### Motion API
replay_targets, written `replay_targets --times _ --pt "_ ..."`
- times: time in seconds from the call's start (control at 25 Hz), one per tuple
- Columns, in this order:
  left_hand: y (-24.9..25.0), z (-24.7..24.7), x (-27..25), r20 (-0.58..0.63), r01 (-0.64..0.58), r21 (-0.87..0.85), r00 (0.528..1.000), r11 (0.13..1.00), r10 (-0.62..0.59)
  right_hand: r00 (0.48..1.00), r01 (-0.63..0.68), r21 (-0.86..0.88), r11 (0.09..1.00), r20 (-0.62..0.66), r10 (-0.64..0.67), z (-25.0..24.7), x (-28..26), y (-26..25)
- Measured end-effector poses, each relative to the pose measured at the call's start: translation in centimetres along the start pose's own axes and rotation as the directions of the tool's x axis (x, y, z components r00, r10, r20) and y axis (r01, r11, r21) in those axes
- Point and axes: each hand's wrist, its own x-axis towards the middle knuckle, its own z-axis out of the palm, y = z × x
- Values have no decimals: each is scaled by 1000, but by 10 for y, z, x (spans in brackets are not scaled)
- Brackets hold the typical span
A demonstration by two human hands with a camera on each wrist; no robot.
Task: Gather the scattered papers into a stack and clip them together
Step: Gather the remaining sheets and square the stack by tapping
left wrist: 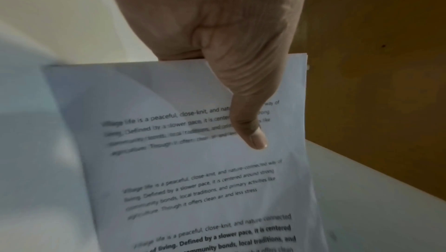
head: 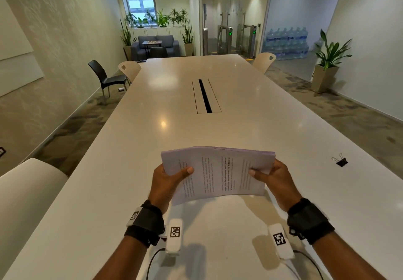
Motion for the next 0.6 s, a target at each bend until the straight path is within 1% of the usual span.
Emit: replay_targets --times 0.08,0.12,0.24,0.36,0.52,0.6 --pt "-9 3 -3 -2 19 22 1000 1000 -19 996 -77 -13 997 32 77 4 -1 16" --pt "-10 5 -4 -2 21 27 1000 999 -20 995 -91 -23 996 44 92 5 -1 19" --pt "-5 4 -1 2 11 34 1000 999 -11 995 -73 -12 997 63 74 6 4 14" --pt "-4 -2 3 36 5 46 999 999 -7 993 -69 14 997 93 68 3 10 13" --pt "-12 -5 -2 57 42 72 997 997 -47 979 -171 -16 985 106 172 5 5 28" --pt "-15 -5 -1 55 45 64 997 997 -48 975 -198 -31 980 98 201 7 1 32"
